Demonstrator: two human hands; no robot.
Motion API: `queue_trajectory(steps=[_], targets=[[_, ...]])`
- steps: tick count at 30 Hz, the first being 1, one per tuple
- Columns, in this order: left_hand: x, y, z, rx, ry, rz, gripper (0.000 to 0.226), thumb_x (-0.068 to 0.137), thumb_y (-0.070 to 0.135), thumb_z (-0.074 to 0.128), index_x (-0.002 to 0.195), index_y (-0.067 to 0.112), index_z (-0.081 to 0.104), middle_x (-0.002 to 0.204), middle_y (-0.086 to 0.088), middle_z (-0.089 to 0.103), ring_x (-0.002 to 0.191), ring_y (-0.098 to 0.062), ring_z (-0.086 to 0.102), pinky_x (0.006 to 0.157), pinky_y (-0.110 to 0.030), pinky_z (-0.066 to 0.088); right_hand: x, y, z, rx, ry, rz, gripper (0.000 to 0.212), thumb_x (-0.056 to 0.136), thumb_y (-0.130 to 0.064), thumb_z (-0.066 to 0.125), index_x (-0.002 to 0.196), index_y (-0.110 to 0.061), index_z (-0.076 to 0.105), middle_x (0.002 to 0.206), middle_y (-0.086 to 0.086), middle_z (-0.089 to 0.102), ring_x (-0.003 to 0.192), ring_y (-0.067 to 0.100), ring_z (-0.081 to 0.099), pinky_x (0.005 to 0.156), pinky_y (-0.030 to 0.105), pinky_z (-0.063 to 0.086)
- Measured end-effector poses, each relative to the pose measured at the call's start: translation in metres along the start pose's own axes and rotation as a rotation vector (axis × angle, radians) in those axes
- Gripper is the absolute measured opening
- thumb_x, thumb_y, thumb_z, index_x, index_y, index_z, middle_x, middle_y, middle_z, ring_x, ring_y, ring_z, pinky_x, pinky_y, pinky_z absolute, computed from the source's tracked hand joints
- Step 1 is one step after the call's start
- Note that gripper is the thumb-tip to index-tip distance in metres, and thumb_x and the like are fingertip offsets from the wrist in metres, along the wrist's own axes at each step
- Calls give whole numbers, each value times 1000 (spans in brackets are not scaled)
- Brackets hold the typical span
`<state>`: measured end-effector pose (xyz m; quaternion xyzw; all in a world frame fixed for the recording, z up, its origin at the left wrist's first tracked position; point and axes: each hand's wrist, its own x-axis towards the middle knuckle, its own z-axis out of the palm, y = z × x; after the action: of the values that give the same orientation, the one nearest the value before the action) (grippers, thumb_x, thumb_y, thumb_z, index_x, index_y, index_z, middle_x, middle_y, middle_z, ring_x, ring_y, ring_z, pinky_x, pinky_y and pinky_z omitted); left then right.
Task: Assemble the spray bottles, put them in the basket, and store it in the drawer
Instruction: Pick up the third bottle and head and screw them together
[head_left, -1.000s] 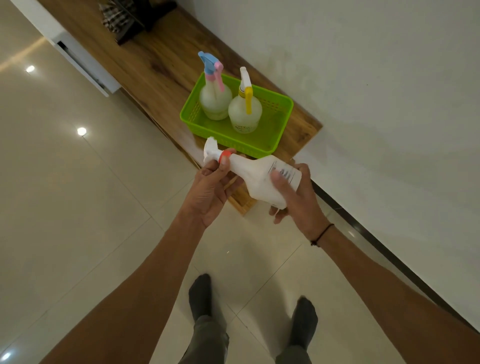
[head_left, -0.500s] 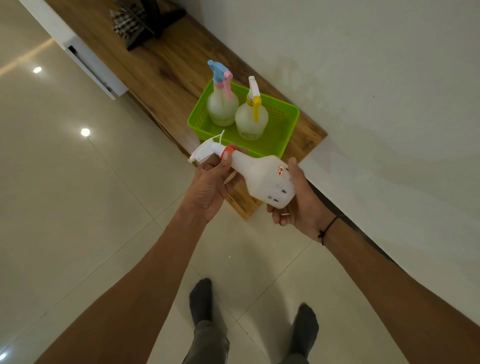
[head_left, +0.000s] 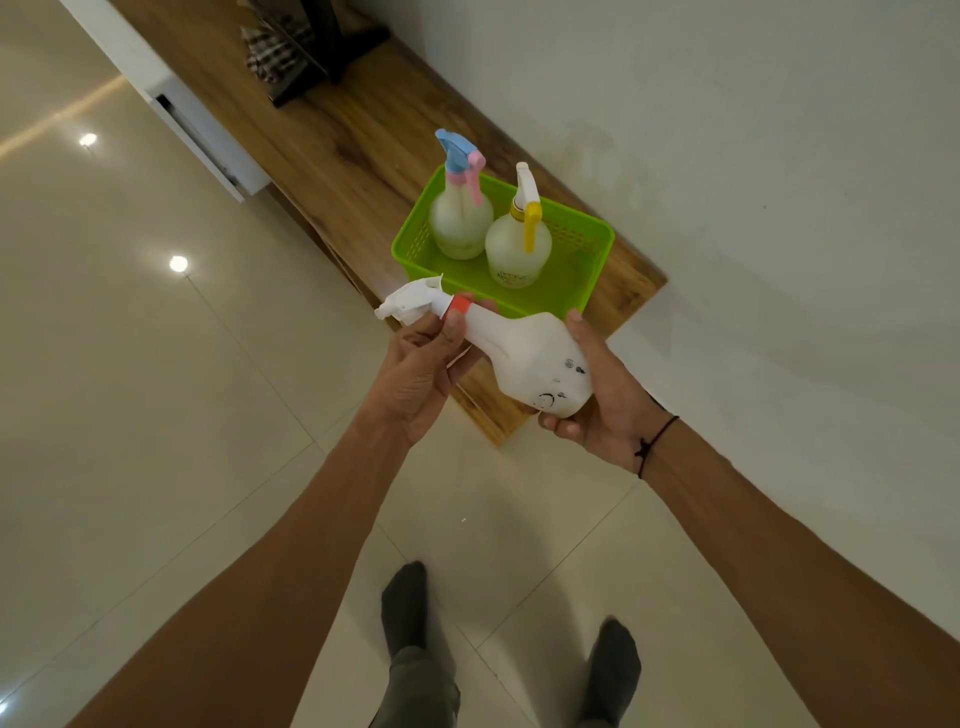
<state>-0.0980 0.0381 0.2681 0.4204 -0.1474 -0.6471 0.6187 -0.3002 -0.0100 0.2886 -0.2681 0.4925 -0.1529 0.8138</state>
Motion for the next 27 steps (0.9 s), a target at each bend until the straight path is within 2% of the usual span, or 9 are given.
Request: queue_trajectory(steps=[4,7,9,12,14,16,19,22,27], targets=[[-3,2,-6,-1,-4,-5,29,92,24,66,118,14,75,126,-11,74,122,-23,68,91,-33,59,2,-3,0,20,-20,61,64,88,-81,52,111,-28,79,88,12,74,53,22,57,36,20,41],[-2,4,-7,22,-2,-6,30,92,24,66,118,13,75,126,-11,74,123,-23,68,92,-33,59,2,-4,-2,78,-31,134,72,88,-80,53,124,-21,74,90,15,74,53,22,60,34,21,44],[0,6,-2,62,-2,1,31,93,25,66,119,12,74,125,-10,75,122,-21,68,92,-33,59,4,-3,-2,92,-20,125,74,89,-80,52,128,-21,72,97,16,76,60,25,66,41,26,52],[6,13,5,97,28,32,36,92,27,67,124,13,71,128,-11,73,123,-21,68,91,-35,60,8,0,1,-100,129,-125,65,88,-75,57,127,-24,67,116,9,76,87,23,77,64,39,65],[10,19,8,130,46,62,38,91,27,69,126,12,71,128,-12,72,124,-23,67,94,-37,59,9,1,0,-390,273,-431,58,84,-62,73,124,-22,60,117,-4,70,99,8,73,70,25,63],[13,25,10,156,34,89,37,91,26,70,124,11,72,126,-12,73,124,-23,67,99,-40,58,9,-1,-2,-675,275,-629,68,77,-51,87,130,-26,54,121,-17,61,104,-3,64,74,11,55],[15,35,18,225,-31,146,35,91,22,72,124,10,72,129,-14,72,129,-29,64,109,-48,53,12,-8,-1,-977,293,-693,88,68,-51,93,139,-28,46,129,-16,55,111,5,56,80,15,50],[19,42,31,339,-113,220,34,94,12,73,128,12,71,132,-21,70,133,-35,62,114,-52,47,16,-15,8,-1157,442,-758,91,68,-58,88,140,-26,42,133,-8,57,116,17,53,74,34,50],[28,45,55,513,-139,223,44,90,9,79,133,11,69,135,-13,70,135,-33,59,116,-56,45,29,-28,16,-1121,589,-744,97,65,-52,91,142,-22,40,134,-2,60,122,27,54,80,44,58]])
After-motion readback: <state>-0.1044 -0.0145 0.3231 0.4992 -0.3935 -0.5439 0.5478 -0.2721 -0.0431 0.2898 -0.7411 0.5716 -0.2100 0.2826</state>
